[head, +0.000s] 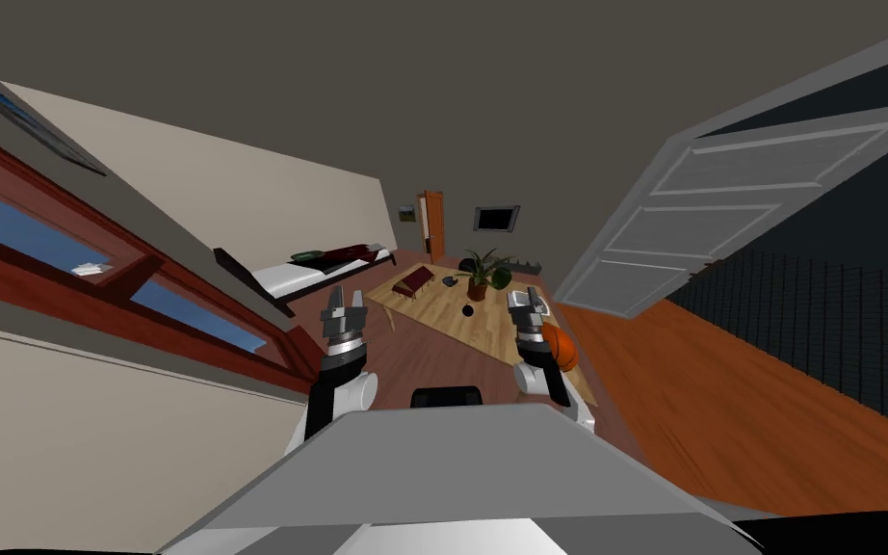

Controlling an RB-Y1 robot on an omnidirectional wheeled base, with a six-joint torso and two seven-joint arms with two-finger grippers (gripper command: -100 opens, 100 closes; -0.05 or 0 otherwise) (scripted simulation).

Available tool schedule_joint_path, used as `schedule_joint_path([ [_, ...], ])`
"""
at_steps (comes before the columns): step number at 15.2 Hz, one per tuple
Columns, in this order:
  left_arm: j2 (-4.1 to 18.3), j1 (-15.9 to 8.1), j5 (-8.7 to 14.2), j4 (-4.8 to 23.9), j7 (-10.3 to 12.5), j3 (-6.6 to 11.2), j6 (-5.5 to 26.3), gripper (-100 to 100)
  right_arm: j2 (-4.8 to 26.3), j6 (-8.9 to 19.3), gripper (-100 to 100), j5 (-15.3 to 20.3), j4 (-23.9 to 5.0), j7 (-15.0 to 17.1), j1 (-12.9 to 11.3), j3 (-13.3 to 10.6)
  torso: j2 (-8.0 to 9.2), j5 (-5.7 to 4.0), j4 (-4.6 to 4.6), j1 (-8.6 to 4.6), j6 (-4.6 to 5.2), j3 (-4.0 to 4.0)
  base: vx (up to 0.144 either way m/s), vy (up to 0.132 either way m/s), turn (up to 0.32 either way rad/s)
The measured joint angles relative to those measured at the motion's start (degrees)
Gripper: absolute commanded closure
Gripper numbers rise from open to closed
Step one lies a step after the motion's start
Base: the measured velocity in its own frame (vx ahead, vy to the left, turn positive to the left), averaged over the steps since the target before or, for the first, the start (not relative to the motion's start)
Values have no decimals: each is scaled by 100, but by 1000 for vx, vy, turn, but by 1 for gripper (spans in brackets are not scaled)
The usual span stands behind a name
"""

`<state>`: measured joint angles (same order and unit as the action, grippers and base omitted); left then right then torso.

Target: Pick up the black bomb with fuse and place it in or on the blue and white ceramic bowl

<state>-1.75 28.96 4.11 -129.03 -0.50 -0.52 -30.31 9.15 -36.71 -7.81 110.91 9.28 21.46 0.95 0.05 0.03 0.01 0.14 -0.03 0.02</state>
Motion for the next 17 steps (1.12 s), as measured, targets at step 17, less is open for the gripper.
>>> schedule_joint_path([
  [17, 0, 1, 0, 0, 0, 1, 0, 0, 192, -102, -100, -843, -2064, 1821, -699, 23, -2, -1, -1, -7, 4, -1, -9, 31, 127],
])
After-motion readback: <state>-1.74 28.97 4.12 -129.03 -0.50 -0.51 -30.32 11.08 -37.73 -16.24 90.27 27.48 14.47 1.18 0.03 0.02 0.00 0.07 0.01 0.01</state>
